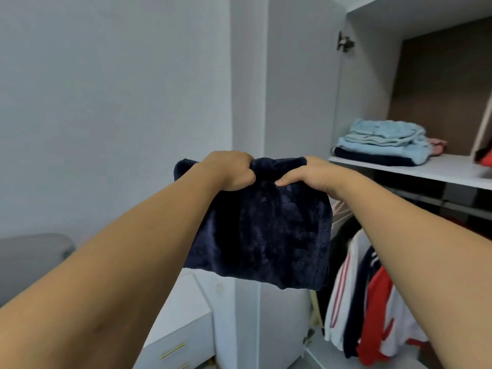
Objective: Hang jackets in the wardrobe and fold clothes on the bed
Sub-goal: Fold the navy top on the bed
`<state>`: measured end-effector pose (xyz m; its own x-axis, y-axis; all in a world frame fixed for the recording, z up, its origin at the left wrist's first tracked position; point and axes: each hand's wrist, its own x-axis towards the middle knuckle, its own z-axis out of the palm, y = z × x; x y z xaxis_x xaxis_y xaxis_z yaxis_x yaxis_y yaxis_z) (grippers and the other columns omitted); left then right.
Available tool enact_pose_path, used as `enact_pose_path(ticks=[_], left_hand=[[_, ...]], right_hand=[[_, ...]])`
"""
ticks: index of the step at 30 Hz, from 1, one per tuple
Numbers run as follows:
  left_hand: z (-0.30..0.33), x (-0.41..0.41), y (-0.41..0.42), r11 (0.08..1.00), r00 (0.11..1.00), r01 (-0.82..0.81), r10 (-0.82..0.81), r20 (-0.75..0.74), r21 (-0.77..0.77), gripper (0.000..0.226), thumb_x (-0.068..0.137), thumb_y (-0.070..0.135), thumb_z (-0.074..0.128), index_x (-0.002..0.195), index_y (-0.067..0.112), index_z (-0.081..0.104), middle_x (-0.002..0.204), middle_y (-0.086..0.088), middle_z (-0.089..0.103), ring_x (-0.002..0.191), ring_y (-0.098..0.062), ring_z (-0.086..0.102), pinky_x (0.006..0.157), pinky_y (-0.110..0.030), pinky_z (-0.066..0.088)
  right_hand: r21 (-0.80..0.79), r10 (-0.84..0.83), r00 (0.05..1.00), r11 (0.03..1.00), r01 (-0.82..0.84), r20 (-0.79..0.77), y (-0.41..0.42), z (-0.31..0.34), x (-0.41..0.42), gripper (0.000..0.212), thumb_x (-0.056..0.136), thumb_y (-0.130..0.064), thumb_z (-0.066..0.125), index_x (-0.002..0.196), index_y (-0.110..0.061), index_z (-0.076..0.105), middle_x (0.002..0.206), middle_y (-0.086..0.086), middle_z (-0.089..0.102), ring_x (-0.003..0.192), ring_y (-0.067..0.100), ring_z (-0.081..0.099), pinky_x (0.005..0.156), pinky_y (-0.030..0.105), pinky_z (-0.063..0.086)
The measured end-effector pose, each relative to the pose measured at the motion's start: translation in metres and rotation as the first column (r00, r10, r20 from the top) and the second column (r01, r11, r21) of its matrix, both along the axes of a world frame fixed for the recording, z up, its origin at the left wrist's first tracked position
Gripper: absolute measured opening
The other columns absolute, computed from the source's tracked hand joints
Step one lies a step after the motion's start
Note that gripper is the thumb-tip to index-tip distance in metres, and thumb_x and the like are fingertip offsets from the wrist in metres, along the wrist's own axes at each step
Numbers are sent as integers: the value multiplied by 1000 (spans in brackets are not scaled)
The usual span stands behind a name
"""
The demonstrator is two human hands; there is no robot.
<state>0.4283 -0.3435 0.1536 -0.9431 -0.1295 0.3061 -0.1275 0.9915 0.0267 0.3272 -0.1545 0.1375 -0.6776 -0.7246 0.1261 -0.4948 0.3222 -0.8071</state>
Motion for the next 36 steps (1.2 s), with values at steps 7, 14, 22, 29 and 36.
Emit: enact_pose_path(ticks=[7,14,22,29,36], left_hand=[[11,-91,26,981,981,183,-186,52,63,21,83,30,47,103,26,54,95,5,59,86,-19,55,62,-30,35],[33,-172,21,909,907,360,-394,147,211,33,79,24,59,109,21,45,101,-2,57,89,-22,57,70,-36,45],[93,-262,63,810,810,585,-586,-23,-26,23,84,17,59,102,20,45,92,2,54,80,-16,53,61,-31,41],[137,-341,138,760,680,550,-649,-342,-347,23,82,15,56,97,20,39,91,3,45,74,-17,43,54,-31,29],[185,-435,211,753,475,308,-652,-591,-582,32,77,13,57,106,14,42,102,-6,48,93,-28,46,66,-36,28]], right_hand=[[-38,-217,973,976,214,-78,42,9,-62,46,50,-42,84,94,-32,76,91,-5,76,88,16,73,84,37,54],[74,-397,826,884,461,-400,53,39,-110,45,59,-45,84,91,-30,57,91,-9,64,85,9,60,65,28,42],[152,-447,662,750,644,-601,93,102,-151,61,74,-37,82,126,-26,52,110,-9,54,99,17,53,81,31,41],[40,-446,406,633,773,-798,160,156,-212,53,74,-36,81,111,-21,46,104,-2,54,90,21,55,71,34,45],[-229,-371,-15,540,810,-929,225,201,-294,45,77,-37,74,108,-16,47,102,1,46,86,25,47,74,37,37]])
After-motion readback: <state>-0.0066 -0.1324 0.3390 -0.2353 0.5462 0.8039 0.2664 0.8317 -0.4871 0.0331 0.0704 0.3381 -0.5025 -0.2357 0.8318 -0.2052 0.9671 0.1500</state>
